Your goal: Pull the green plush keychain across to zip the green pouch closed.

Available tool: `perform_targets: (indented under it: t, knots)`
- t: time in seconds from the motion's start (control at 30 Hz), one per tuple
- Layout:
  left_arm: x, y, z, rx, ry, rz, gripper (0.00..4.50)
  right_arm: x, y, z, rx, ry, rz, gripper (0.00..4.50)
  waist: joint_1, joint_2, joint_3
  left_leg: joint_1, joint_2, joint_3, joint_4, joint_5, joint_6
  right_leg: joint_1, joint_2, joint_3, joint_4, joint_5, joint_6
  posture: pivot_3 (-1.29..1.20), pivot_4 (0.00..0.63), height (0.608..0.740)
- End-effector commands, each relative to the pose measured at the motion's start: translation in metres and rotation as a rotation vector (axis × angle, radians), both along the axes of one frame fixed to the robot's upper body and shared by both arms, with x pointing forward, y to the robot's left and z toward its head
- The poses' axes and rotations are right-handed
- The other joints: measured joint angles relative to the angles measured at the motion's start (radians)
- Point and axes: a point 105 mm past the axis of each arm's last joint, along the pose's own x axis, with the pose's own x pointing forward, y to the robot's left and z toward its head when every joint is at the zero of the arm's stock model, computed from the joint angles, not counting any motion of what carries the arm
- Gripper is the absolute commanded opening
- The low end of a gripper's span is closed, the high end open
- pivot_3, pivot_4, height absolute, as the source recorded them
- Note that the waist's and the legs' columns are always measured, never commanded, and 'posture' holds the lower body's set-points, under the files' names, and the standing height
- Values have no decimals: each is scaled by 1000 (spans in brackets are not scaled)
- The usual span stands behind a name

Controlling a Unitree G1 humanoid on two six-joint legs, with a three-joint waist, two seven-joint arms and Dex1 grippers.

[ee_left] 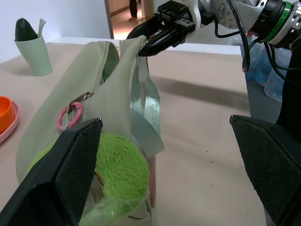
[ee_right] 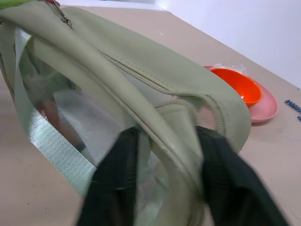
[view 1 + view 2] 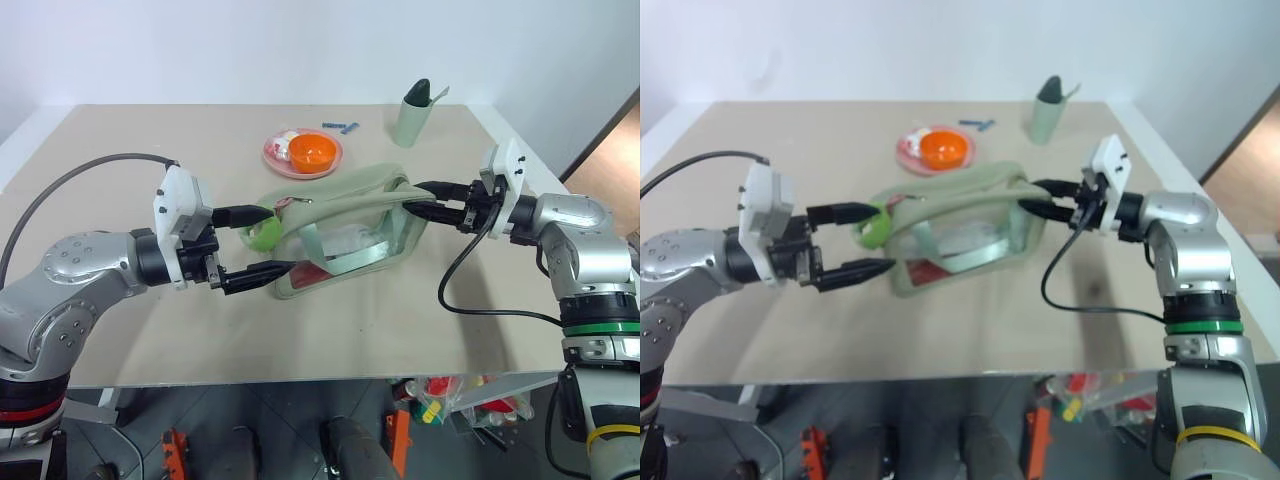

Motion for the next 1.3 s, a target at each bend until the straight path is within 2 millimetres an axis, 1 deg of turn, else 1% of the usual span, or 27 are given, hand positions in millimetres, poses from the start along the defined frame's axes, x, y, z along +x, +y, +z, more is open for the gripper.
perform_targets:
  t: [0.03, 0.07, 0.2, 0.37, 0.5, 0.6, 0.87, 1.07, 1.17, 1.3]
  knots:
    - [1, 0, 9, 7, -55, 4, 4500, -6, 3, 16, 19, -60, 29, 205, 0, 0, 0, 0, 0, 0, 0, 0, 0, 0, 0, 0, 0, 0, 0, 0, 150, 740]
    - [2, 0, 9, 8, -55, 6, 4500, -7, 3, 17, 19, -63, 32, 51, 0, 0, 0, 0, 0, 0, 0, 0, 0, 0, 0, 0, 0, 0, 0, 0, 150, 740]
    - [5, 1, 6, 13, -51, 16, 4500, -14, 9, 23, 17, -84, 61, 51, 0, 0, 0, 0, 0, 0, 0, 0, 0, 0, 0, 0, 0, 0, 0, 0, 150, 740]
    - [7, 3, 5, 15, -47, 24, 4500, -28, 21, 32, 1, -128, 95, 51, 0, 0, 0, 0, 0, 0, 0, 0, 0, 0, 0, 0, 0, 0, 0, 0, 150, 740]
    - [9, 7, 2, 13, -41, 37, 4500, -45, 37, 37, -6, -155, 136, 51, 1, 0, 0, 0, 0, 0, 0, 0, 0, 0, 0, 0, 0, 0, 0, 0, 150, 740]
    - [9, 8, 3, 6, -41, 41, 4500, -51, 44, 38, 4, -160, 143, 51, 1, 0, 0, 0, 0, 0, 0, 0, 0, -1, 0, 0, 0, 0, 0, 0, 150, 740]
    - [10, 4, 6, -10, -51, 33, 4500, -49, 40, 19, -26, -155, 130, 51, 3, 0, 0, 0, 0, 0, 0, 0, 0, 0, 0, 0, 0, -1, -2, 0, 150, 740]
    - [7, 1, 10, -21, -61, 30, 4500, -52, 38, 12, -32, -131, 130, 51, 3, 0, 0, 0, 0, 0, 0, 0, 0, 0, 0, 0, 0, 0, 0, 0, 150, 740]
    - [4, 0, 10, -26, -60, 28, 4500, -56, 39, 15, -25, -133, 138, 51, 3, 0, 0, 0, 0, 0, 0, 0, 0, 0, 0, 0, 0, 0, 0, 0, 150, 740]
    - [2, 2, 15, -46, -53, 32, 4500, -56, 42, 35, 25, -185, 134, 51, 2, 0, 0, 0, 0, 0, 0, 0, 0, 0, 0, 0, 0, 0, 0, 0, 150, 740]
